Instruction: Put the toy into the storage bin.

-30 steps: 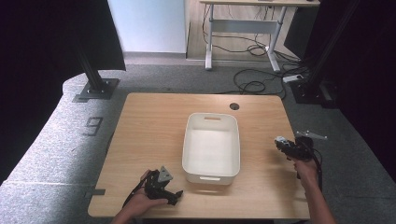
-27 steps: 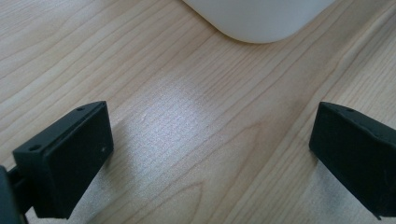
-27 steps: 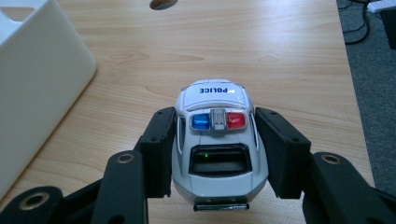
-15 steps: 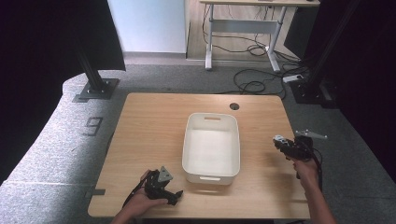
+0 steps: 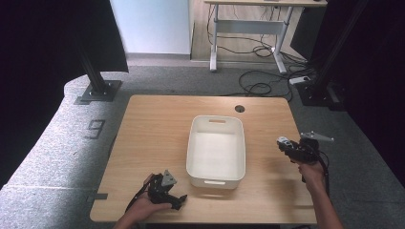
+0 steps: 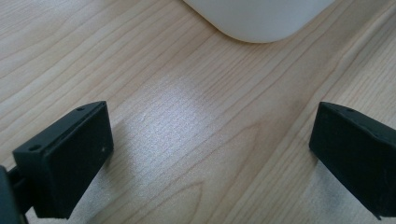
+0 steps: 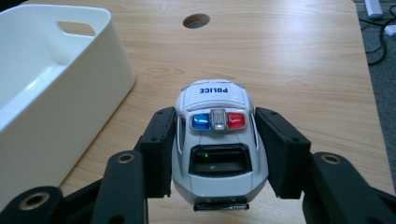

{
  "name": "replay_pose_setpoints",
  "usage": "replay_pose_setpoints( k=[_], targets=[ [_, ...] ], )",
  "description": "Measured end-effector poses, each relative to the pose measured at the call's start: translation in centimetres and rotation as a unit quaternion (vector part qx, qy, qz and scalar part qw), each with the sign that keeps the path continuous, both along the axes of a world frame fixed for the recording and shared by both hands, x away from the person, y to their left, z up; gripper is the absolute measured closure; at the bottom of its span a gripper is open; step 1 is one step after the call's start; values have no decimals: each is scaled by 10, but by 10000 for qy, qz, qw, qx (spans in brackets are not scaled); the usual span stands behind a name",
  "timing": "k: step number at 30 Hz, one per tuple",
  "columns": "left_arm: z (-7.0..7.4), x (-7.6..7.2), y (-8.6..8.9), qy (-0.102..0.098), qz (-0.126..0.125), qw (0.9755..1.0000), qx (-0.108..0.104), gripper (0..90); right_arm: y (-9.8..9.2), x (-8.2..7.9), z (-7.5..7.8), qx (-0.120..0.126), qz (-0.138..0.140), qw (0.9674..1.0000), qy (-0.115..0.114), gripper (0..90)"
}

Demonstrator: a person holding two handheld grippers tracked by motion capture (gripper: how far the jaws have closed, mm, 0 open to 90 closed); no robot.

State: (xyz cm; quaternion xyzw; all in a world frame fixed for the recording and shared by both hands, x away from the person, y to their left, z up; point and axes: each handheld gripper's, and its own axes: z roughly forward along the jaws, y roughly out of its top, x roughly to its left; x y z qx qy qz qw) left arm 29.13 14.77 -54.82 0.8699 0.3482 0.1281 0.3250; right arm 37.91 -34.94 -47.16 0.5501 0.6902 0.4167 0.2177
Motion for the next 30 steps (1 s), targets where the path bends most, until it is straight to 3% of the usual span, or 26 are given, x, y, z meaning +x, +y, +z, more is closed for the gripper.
replay_pose_setpoints(
  k=[14,20,30],
  targets=[
    [0,0,0,0,1,10000,0,0,4,-4,8,43,55,9999,-83,501],
    [0,0,0,0,0,10000,-1,0,7,-5,12,208,144,9996,-116,501],
    [0,0,0,0,-1,10000,-1,0,15,-7,16,87,239,9995,-175,501]
  ],
)
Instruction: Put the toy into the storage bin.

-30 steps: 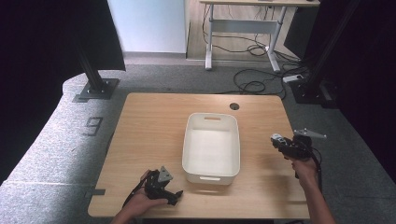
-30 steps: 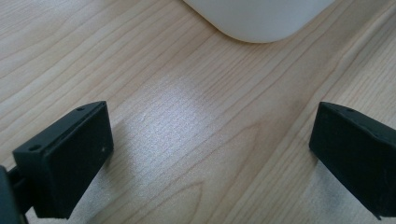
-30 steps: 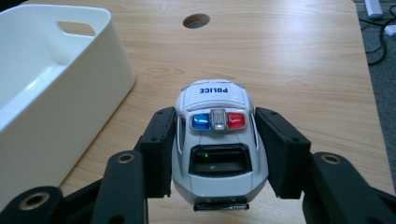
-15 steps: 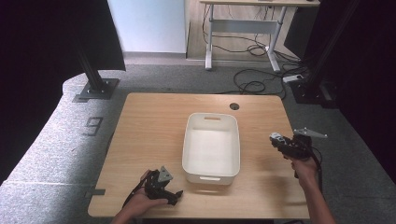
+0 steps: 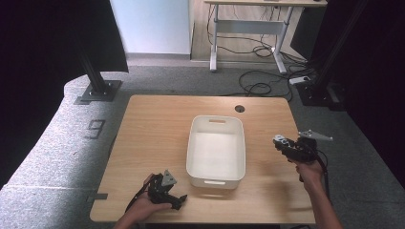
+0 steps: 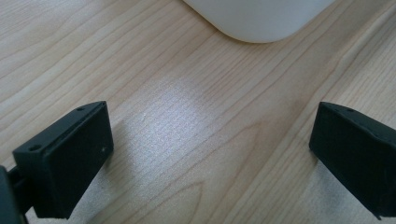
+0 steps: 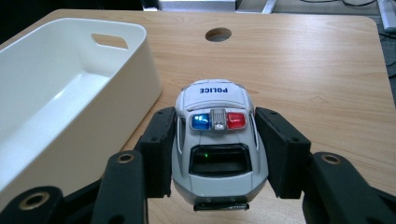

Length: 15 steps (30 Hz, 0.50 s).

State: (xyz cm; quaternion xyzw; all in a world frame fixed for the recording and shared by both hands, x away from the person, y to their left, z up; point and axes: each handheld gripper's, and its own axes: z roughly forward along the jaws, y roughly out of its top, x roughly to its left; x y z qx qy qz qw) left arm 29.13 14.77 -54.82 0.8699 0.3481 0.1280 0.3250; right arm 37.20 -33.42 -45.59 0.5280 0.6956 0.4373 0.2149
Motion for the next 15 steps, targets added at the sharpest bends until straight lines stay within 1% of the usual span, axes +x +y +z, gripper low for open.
replay_pose_setpoints(
  k=[6,15],
  targets=[
    [0,0,0,-2,-3,10000,-2,0,5,-2,3,-73,82,9999,-57,501],
    [0,0,0,-5,-2,10000,-6,0,9,-2,3,-105,142,9998,-19,501]
  ],
)
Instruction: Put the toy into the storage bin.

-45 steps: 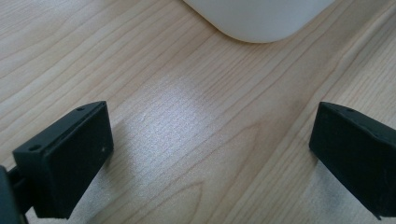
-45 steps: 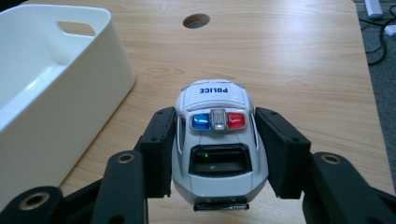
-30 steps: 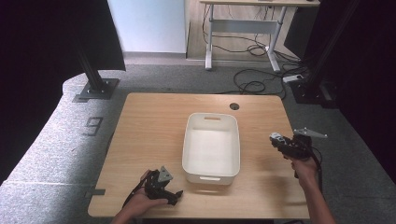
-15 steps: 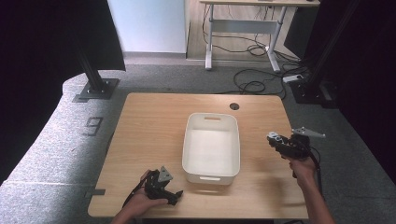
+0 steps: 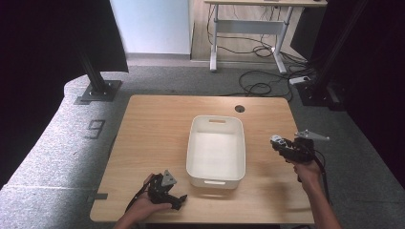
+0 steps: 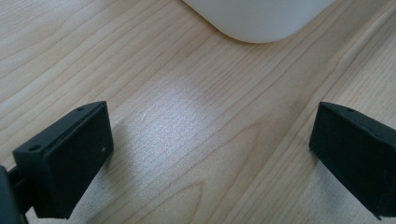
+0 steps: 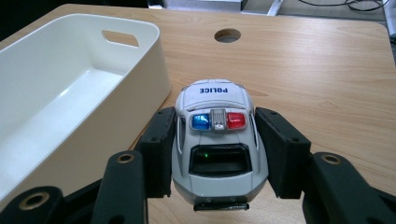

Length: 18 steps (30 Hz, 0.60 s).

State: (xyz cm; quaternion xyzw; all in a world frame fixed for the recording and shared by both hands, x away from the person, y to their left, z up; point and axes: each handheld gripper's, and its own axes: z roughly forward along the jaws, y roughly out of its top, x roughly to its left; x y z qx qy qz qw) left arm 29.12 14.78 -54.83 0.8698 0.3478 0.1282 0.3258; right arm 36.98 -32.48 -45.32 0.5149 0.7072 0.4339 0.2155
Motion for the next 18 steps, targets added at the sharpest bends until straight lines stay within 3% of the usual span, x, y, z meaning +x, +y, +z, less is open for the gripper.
replay_pose_setpoints(
  k=[18],
  targets=[
    [0,0,0,-1,-4,10000,-1,0,15,-3,3,-93,223,9997,-39,501]
  ],
)
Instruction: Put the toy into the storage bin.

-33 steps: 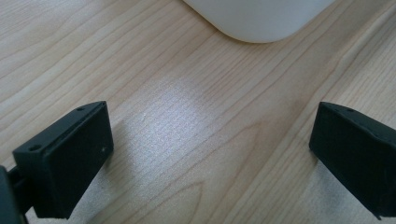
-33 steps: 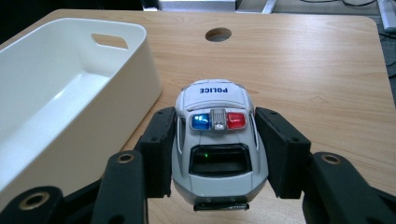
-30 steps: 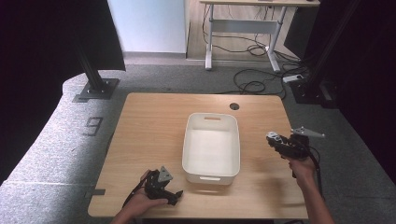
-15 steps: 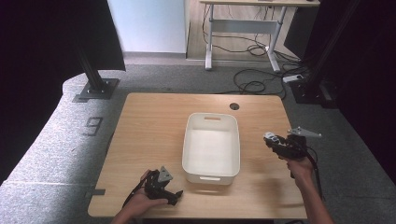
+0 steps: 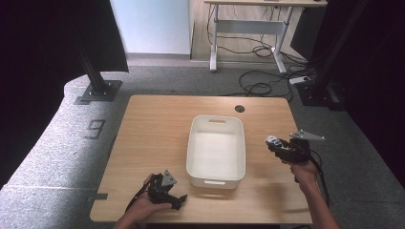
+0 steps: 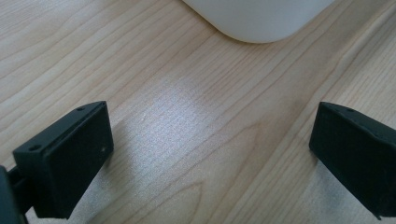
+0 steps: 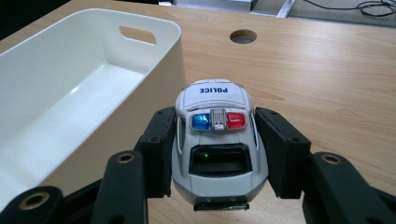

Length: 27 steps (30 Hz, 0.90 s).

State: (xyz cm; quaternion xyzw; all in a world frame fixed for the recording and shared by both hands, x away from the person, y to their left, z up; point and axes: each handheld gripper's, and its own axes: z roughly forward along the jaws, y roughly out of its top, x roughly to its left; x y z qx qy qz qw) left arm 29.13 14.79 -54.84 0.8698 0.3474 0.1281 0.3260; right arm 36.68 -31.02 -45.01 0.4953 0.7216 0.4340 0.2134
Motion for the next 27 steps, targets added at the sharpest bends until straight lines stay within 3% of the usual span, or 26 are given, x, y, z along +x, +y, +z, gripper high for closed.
replay_pose_setpoints(
  k=[12,27],
  targets=[
    [0,0,0,-5,1,10000,5,0,20,-4,0,-131,285,9995,6,501],
    [0,0,0,-10,-2,10000,-1,0,27,-4,-4,-278,380,9989,70,500]
  ],
)
